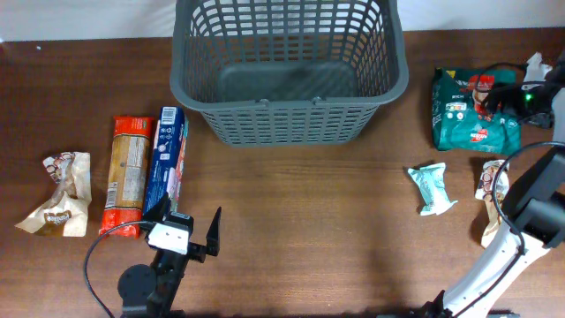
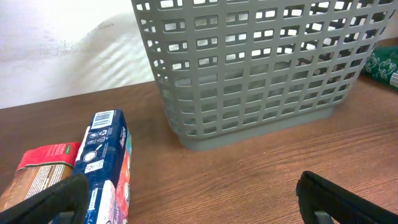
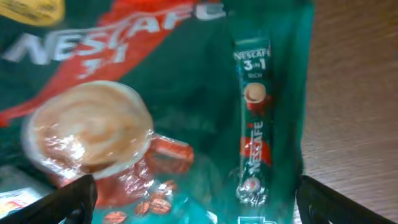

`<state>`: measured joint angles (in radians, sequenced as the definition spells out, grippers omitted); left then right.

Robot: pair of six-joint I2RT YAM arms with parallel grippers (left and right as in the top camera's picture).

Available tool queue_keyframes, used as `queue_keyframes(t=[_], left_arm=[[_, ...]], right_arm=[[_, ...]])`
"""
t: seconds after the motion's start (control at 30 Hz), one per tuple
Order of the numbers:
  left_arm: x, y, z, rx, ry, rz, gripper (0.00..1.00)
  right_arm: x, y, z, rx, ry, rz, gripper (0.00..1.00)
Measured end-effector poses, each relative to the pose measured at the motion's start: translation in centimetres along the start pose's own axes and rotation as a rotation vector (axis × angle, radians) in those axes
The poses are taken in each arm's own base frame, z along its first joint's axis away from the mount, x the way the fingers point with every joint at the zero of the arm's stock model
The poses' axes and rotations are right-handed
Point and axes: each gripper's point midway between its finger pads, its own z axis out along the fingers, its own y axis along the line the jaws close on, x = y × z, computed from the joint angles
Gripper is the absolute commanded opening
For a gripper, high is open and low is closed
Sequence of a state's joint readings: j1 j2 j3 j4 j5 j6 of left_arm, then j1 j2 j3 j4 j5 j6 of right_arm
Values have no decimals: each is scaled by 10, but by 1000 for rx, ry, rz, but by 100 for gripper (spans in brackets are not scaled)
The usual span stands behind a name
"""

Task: Pack container
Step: 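Grasp the green Nescafé pack with the right gripper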

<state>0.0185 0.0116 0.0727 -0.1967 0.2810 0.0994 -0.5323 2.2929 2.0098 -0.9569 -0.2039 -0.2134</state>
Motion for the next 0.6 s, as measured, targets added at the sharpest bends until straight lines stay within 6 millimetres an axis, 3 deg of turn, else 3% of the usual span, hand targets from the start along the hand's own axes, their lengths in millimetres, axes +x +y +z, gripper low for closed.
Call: queue_keyframes(t=[0.23, 0.3, 0.33, 0.37, 0.4, 0.6], left_arm=[[0, 0, 0, 0, 0, 0, 99], [0, 0, 0, 0, 0, 0, 99], [0, 0, 0, 0, 0, 0, 99], [0, 0, 0, 0, 0, 0, 99], [0, 0, 0, 0, 0, 0, 99], [0, 0, 0, 0, 0, 0, 99]], right_arm=[[16, -1, 38, -39, 65, 13, 98], [17, 0, 39, -55, 64, 18, 74], [16, 3, 40, -69, 62, 21, 56], [16, 5, 41, -79, 61, 18, 22], [15, 9, 43, -90, 61, 15, 3], [12, 26, 45, -182, 51, 49, 4]])
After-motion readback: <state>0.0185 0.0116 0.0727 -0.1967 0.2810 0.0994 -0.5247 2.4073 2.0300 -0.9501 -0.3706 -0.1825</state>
